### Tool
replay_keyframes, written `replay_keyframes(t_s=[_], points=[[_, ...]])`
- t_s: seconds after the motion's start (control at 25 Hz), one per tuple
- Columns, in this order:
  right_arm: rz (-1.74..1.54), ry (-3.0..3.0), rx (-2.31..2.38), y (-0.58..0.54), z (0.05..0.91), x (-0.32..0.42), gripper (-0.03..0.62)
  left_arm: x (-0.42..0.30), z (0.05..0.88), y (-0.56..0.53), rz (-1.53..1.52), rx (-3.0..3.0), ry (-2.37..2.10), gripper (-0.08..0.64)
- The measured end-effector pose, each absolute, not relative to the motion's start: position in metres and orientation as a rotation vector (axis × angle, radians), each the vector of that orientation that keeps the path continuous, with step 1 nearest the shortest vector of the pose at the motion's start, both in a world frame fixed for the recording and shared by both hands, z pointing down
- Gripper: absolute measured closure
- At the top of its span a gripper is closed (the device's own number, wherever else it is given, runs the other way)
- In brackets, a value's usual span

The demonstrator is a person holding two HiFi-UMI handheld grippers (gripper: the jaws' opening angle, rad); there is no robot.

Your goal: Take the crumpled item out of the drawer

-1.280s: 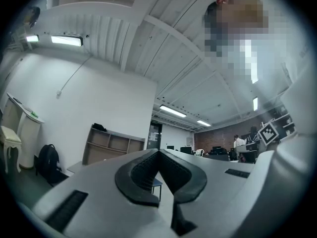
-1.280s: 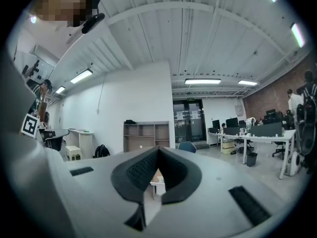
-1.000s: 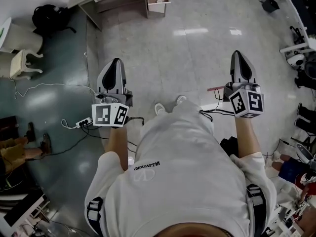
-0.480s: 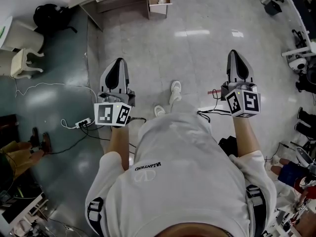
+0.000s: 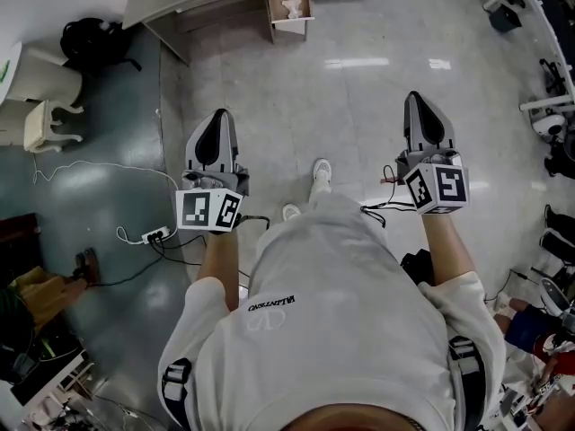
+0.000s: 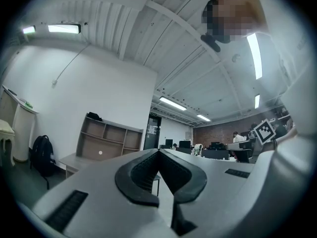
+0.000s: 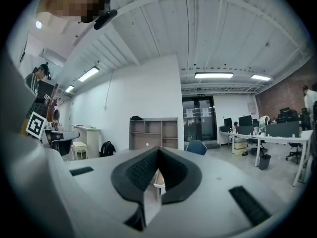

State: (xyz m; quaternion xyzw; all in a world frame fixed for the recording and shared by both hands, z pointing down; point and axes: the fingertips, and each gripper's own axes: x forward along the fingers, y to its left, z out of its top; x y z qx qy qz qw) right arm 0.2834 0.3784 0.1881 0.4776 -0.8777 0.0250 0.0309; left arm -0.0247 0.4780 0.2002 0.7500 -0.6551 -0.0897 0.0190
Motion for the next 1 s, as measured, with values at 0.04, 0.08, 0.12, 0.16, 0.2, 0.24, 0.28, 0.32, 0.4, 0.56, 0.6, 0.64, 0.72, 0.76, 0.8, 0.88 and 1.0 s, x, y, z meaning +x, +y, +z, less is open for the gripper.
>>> replay_keyframes(t_s=[0.04, 0.08, 0.12, 0.16, 0.2, 0.24, 0.28, 0.32, 0.4, 0.56, 0.6, 0.64, 0.72, 0.76, 0.8, 0.88, 1.0], points=[[0.083, -2.707, 1.465, 0.369, 0.189, 0.284, 0.591, -0.023, 0.201, 0.469, -0.278, 2.325, -2.036, 0.558], [0.087, -2.71, 1.457, 0.359, 0.189, 0.283, 0.591, -0.022, 0.2, 0.459, -0.278, 2.324, -2.038, 0.558], [0.089, -2.713, 1.448, 0.349, 0.19, 0.283, 0.591, -0.02, 0.2, 0.449, -0.28, 2.326, -2.036, 0.558], [0.089, -2.716, 1.44, 0.339, 0.191, 0.283, 0.591, -0.018, 0.199, 0.439, -0.281, 2.329, -2.033, 0.558], [0.091, -2.719, 1.434, 0.328, 0.191, 0.283, 0.592, -0.016, 0.199, 0.43, -0.278, 2.332, -2.032, 0.558], [0.097, -2.725, 1.429, 0.319, 0.192, 0.283, 0.591, -0.014, 0.199, 0.421, -0.273, 2.333, -2.033, 0.558], [0.104, -2.73, 1.423, 0.31, 0.193, 0.283, 0.591, -0.013, 0.198, 0.413, -0.267, 2.332, -2.039, 0.558], [0.108, -2.734, 1.415, 0.301, 0.194, 0.283, 0.592, -0.012, 0.198, 0.405, -0.262, 2.329, -2.049, 0.558], [0.1, -2.737, 1.395, 0.283, 0.197, 0.283, 0.592, -0.011, 0.194, 0.391, -0.26, 2.321, -2.08, 0.558], [0.09, -2.761, 1.348, 0.252, 0.197, 0.281, 0.591, -0.008, 0.189, 0.364, -0.241, 2.313, -2.12, 0.558], [0.088, -2.769, 1.339, 0.246, 0.196, 0.28, 0.591, -0.007, 0.189, 0.359, -0.23, 2.315, -2.125, 0.558], [0.087, -2.775, 1.333, 0.24, 0.196, 0.28, 0.592, -0.005, 0.189, 0.354, -0.219, 2.316, -2.128, 0.558], [0.098, -2.783, 1.328, 0.231, 0.197, 0.281, 0.591, -0.001, 0.189, 0.345, -0.211, 2.315, -2.127, 0.558], [0.106, -2.786, 1.324, 0.228, 0.198, 0.281, 0.591, 0.002, 0.188, 0.34, -0.213, 2.316, -2.122, 0.558], [0.11, -2.789, 1.318, 0.225, 0.199, 0.281, 0.591, 0.004, 0.188, 0.336, -0.217, 2.319, -2.116, 0.558], [0.117, -2.794, 1.304, 0.221, 0.202, 0.28, 0.591, 0.009, 0.187, 0.329, -0.215, 2.328, -2.103, 0.558], [0.143, -2.792, 1.299, 0.214, 0.207, 0.279, 0.591, 0.011, 0.188, 0.319, -0.207, 2.333, -2.086, 0.558]])
